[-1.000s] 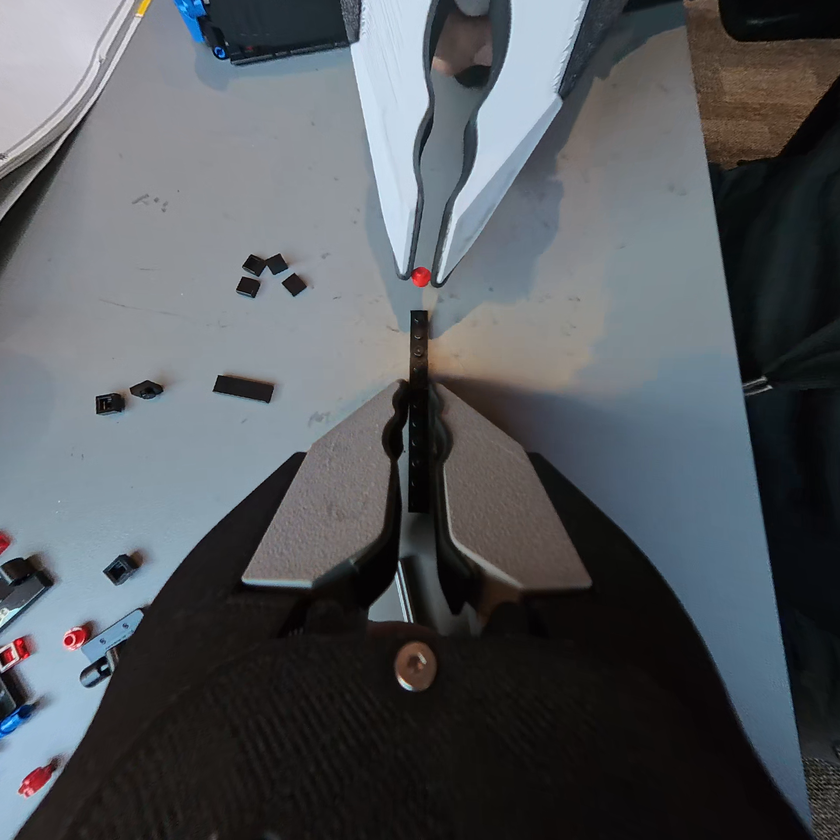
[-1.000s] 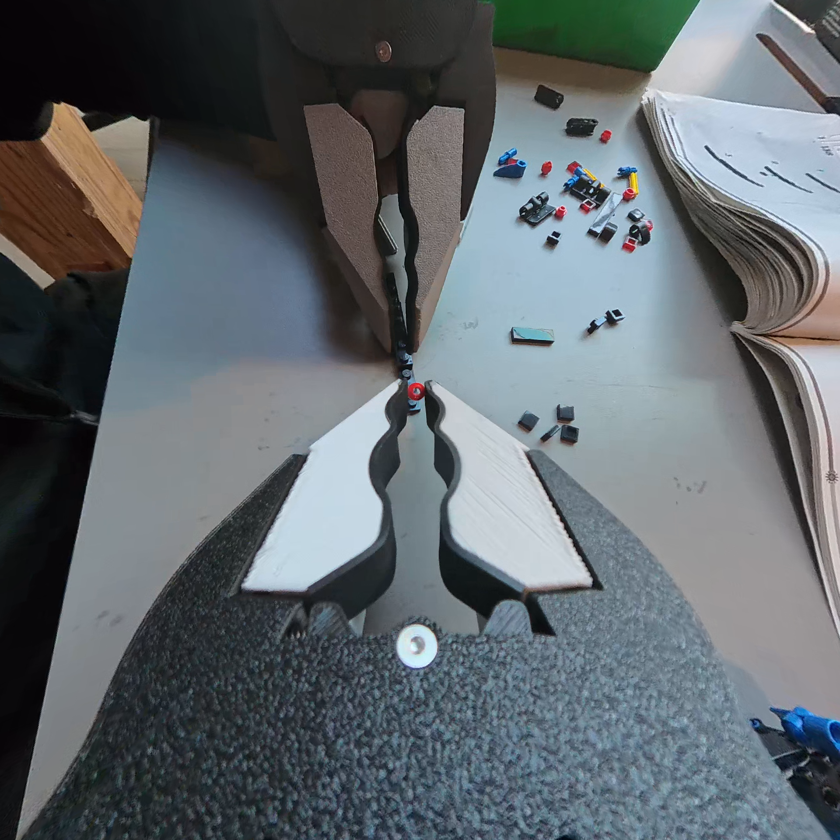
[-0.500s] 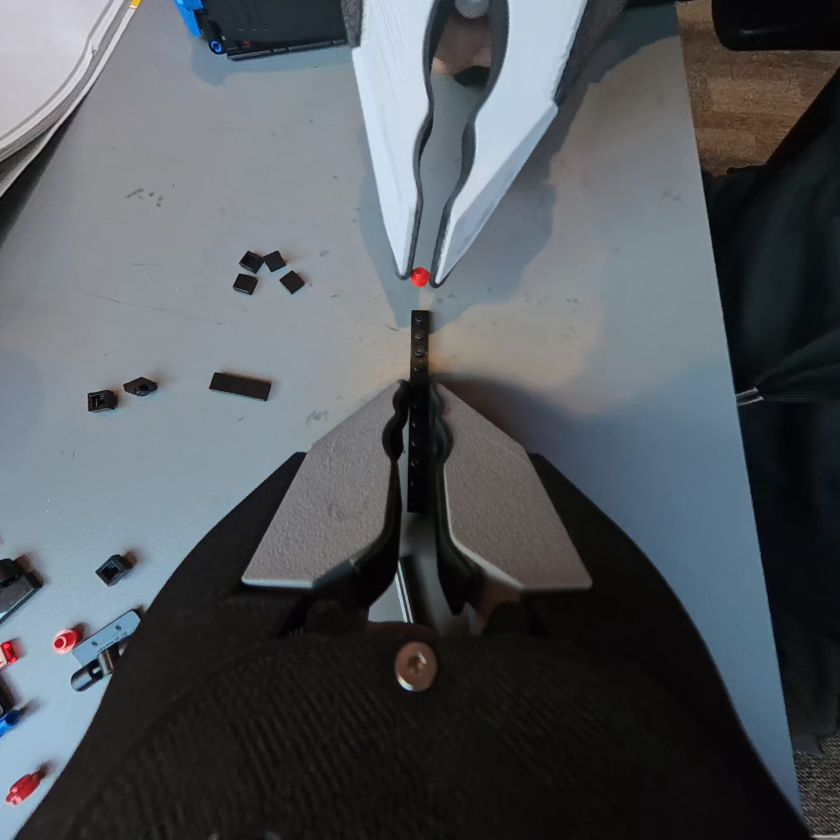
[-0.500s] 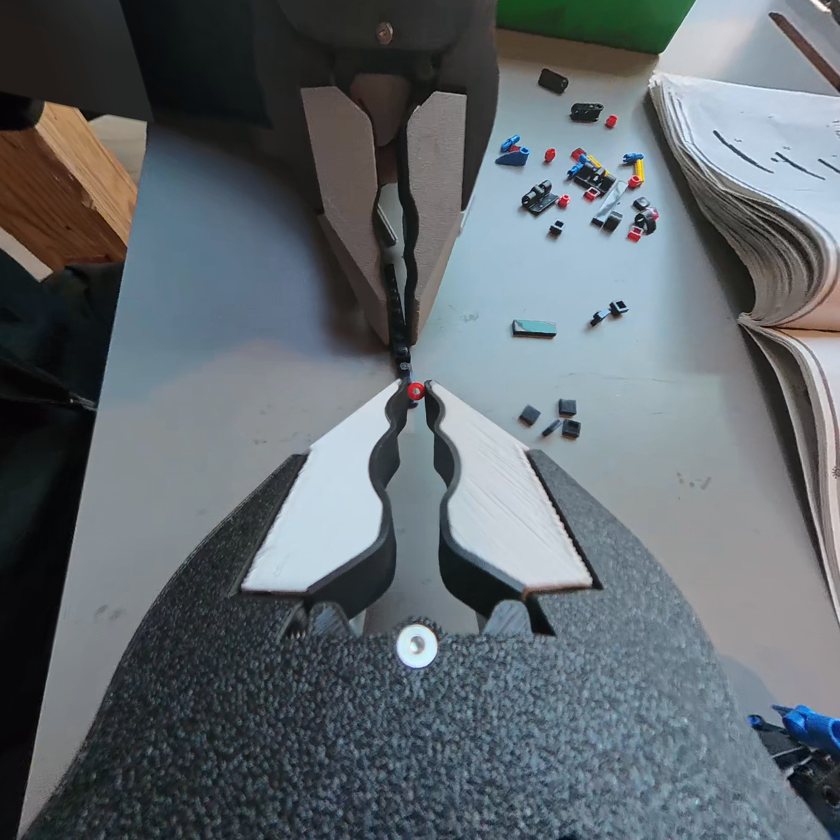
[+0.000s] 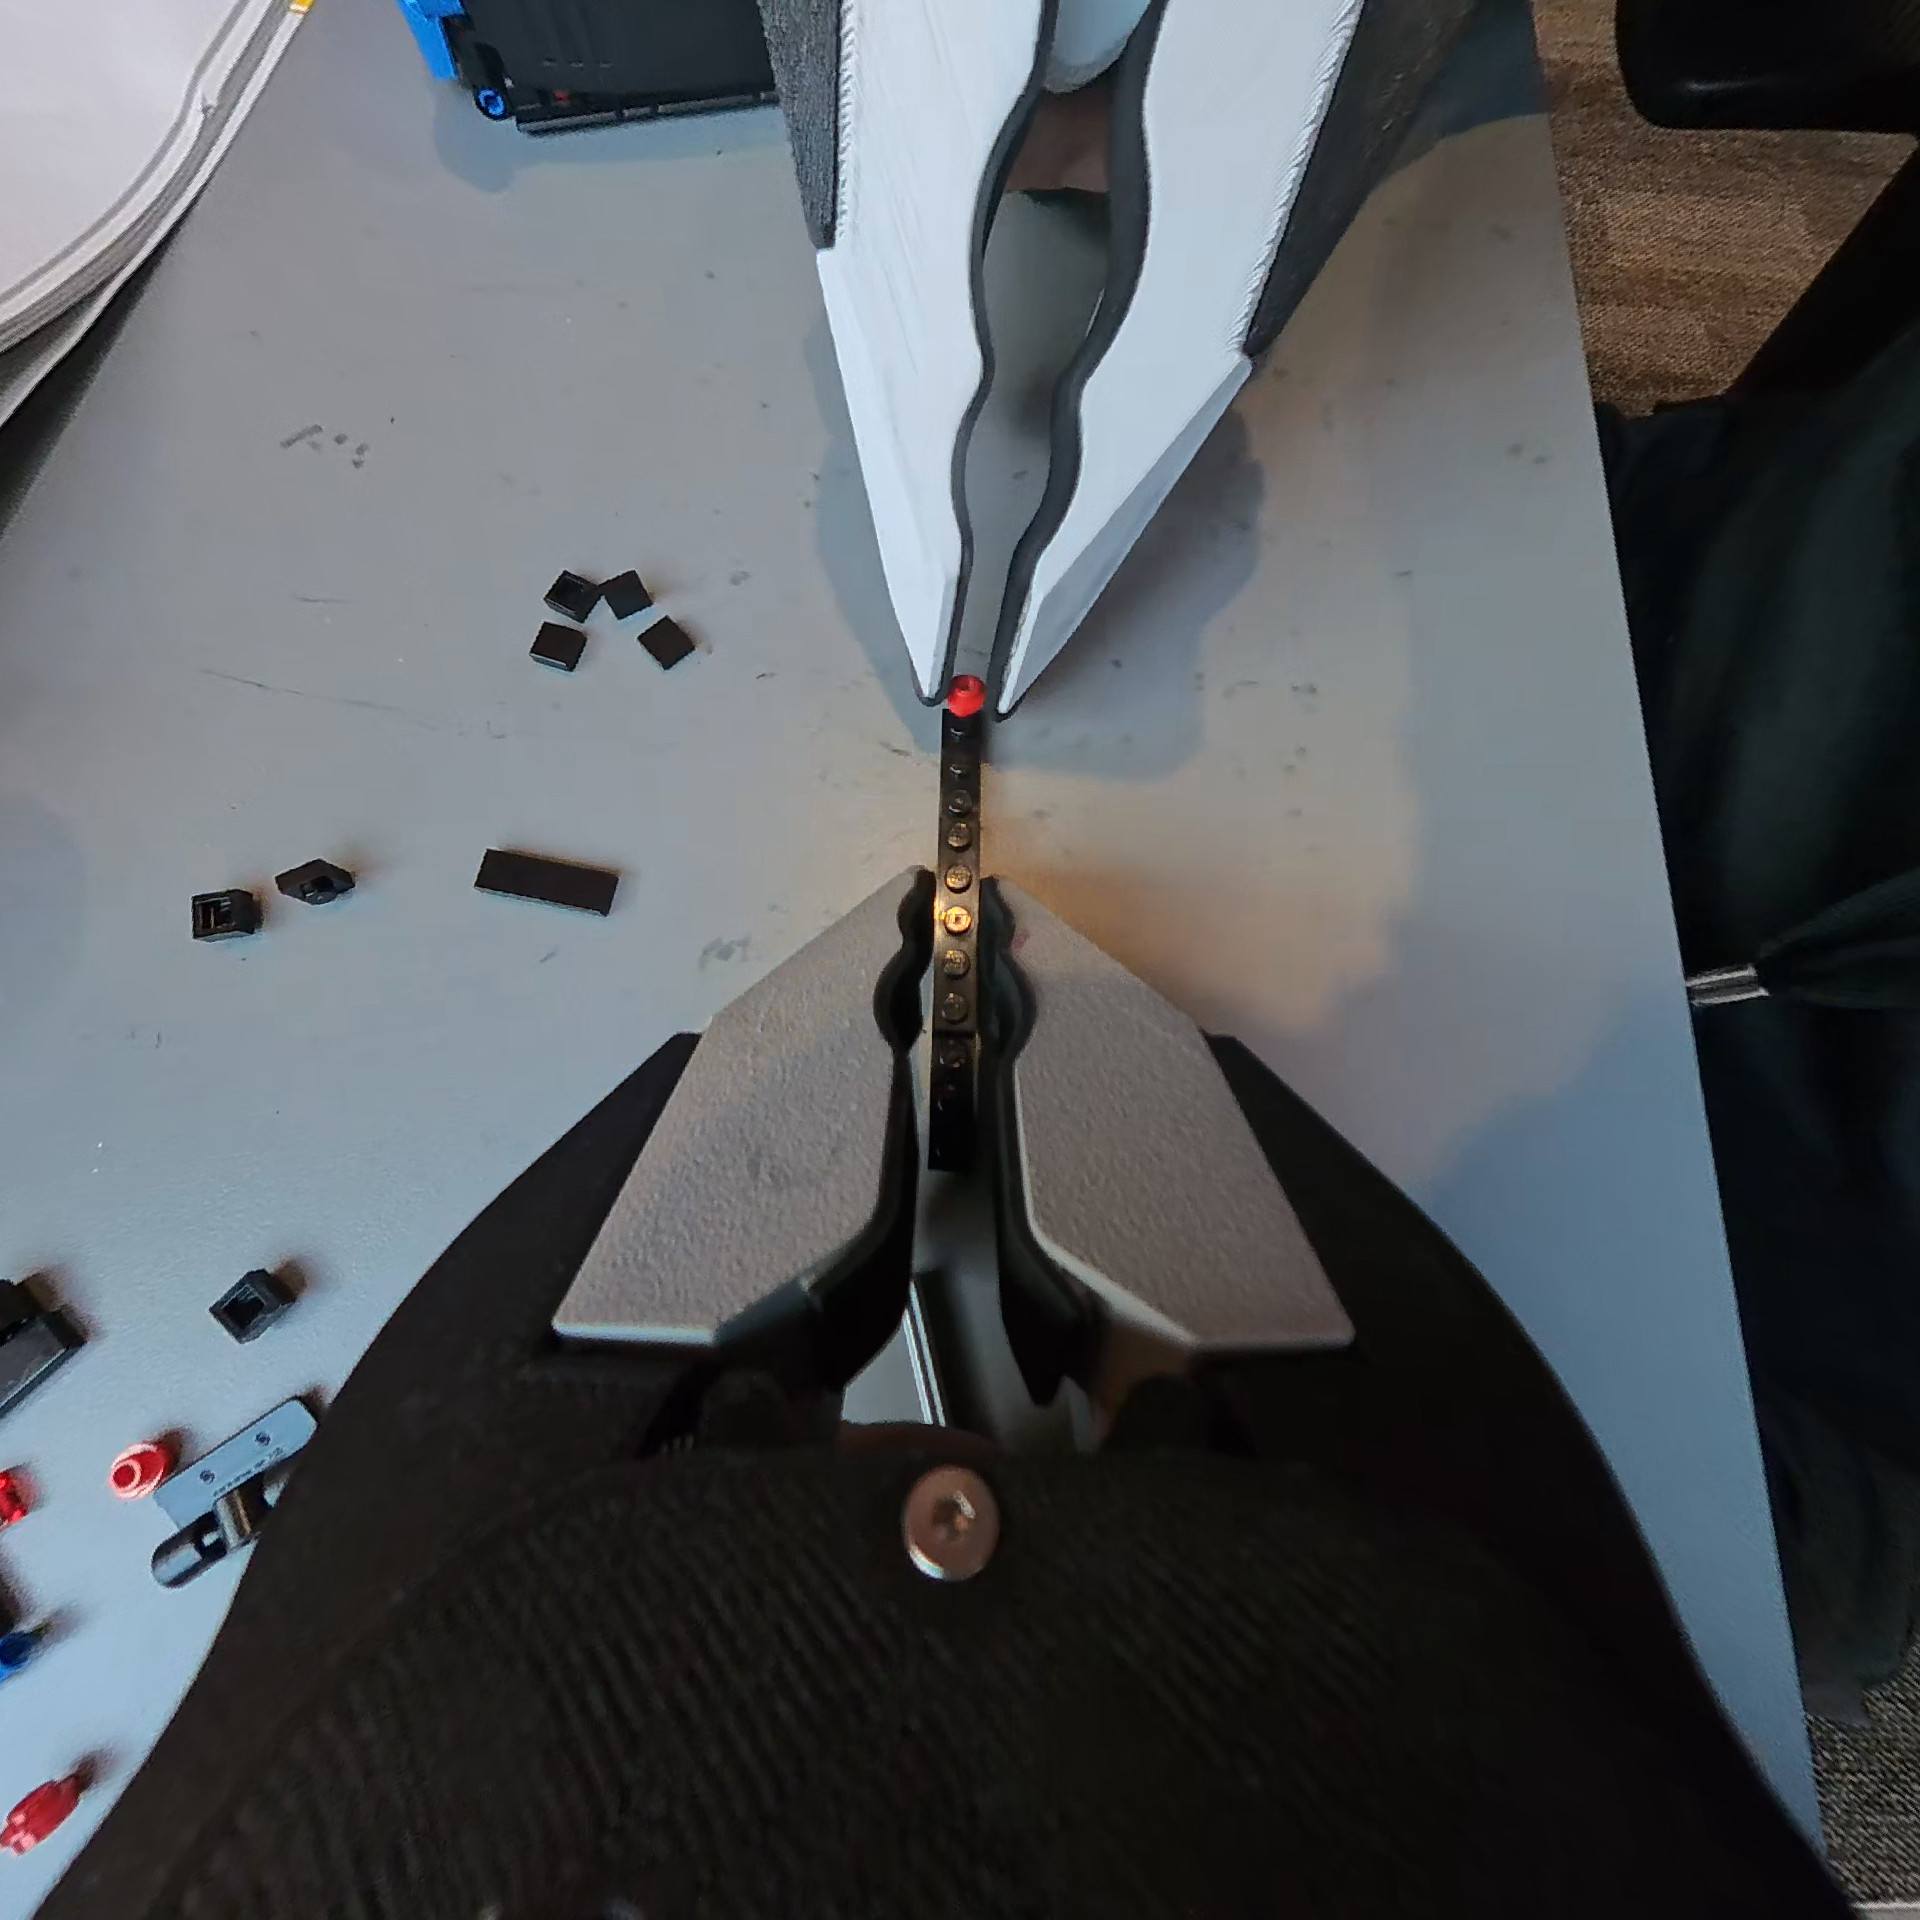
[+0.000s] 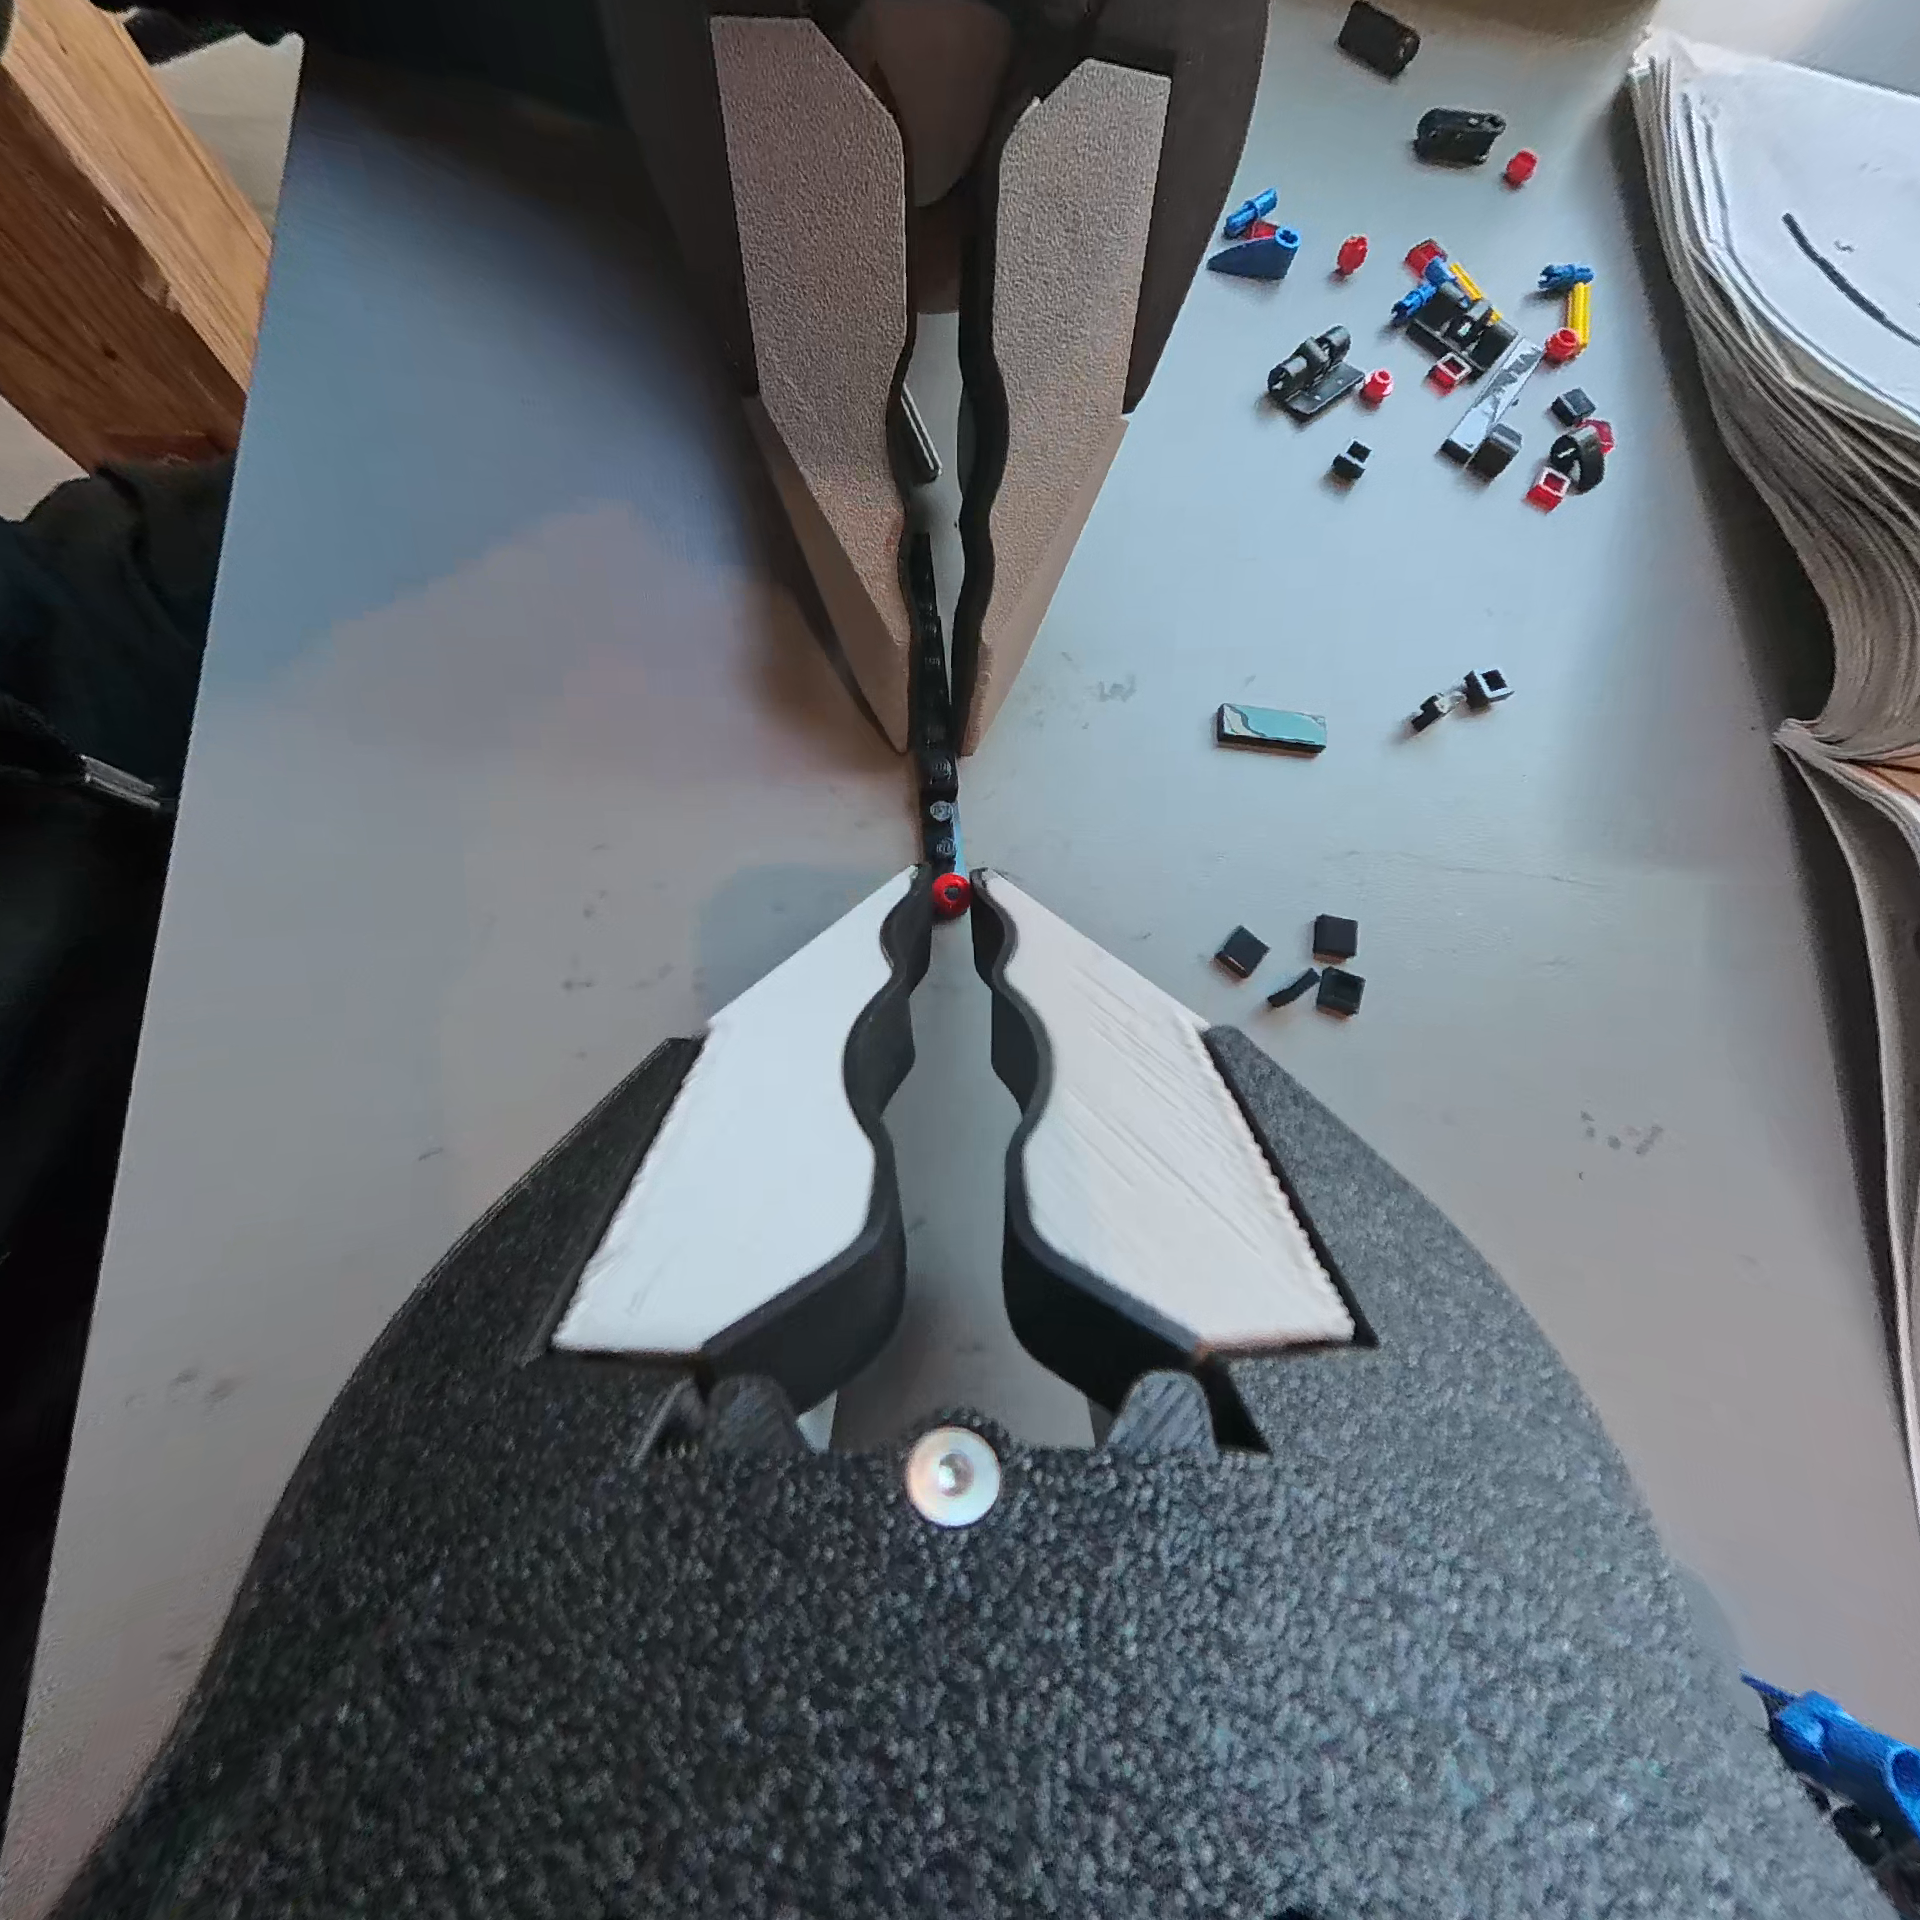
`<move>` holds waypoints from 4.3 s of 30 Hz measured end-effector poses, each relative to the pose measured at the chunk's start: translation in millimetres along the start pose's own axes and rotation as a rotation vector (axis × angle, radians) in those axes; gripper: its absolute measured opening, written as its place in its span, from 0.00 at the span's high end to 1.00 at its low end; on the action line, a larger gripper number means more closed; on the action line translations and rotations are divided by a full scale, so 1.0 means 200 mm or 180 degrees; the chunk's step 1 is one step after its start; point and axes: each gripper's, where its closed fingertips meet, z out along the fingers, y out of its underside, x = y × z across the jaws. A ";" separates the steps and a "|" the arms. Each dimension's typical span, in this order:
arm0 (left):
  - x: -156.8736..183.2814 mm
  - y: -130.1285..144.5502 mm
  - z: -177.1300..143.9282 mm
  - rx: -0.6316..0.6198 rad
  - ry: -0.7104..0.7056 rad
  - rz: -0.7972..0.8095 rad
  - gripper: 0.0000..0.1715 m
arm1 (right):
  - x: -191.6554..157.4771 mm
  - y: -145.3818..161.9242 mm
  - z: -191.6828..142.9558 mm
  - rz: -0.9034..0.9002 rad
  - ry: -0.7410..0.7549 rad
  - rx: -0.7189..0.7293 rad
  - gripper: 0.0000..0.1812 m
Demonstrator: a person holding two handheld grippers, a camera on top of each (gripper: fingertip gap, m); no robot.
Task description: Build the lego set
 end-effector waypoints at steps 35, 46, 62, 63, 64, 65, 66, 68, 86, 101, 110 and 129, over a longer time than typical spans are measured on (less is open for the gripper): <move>0.00 0.00 0.00 -0.0032 0.0014 -0.0251 0.97 | -0.03 0.01 0.03 -0.0739 -0.0336 -0.0889 0.97; 0.02 -0.01 0.00 -0.0022 0.0142 -0.0459 0.98 | -0.02 0.02 0.02 -0.0838 0.0066 -0.0600 0.95; 0.04 -0.07 -0.06 0.0369 0.0893 -0.1489 0.98 | 0.02 -0.03 0.00 -0.2137 0.0761 -0.0707 0.95; 0.04 -0.07 -0.06 0.0381 0.0901 -0.1517 0.98 | 0.02 -0.02 0.00 -0.2154 0.0771 -0.0726 0.95; 0.04 -0.07 -0.06 0.0388 0.0908 -0.1544 0.98 | 0.02 -0.02 0.00 -0.2204 0.0789 -0.0754 0.95; 0.04 -0.08 -0.06 0.0396 0.0915 -0.1569 0.97 | 0.02 -0.02 0.00 -0.2298 0.0814 -0.0798 0.95; 0.04 -0.08 -0.06 0.0403 0.0929 -0.1590 0.97 | 0.02 -0.01 0.01 -0.2419 0.0829 -0.0845 0.95; 0.04 -0.09 -0.06 0.0426 0.0974 -0.1611 0.98 | -0.01 0.00 0.02 -0.2574 0.0787 -0.0875 0.95; -0.01 -0.10 -0.07 0.0505 0.0682 -0.1448 0.97 | 0.05 -0.01 0.01 -0.1965 0.0819 -0.0781 0.95; -0.05 -0.02 -0.01 -0.0036 -0.0180 -0.0635 0.90 | 0.07 0.00 -0.13 -0.0534 0.0910 -0.0216 0.94; -0.24 0.08 -0.53 0.0414 -0.0408 -0.1016 0.89 | 0.13 0.00 -0.28 0.0044 0.1256 0.0023 0.95; -0.57 0.28 -0.48 -0.0238 -0.1272 -0.1275 0.93 | 0.10 -0.04 -0.23 0.0495 0.1341 0.0583 0.98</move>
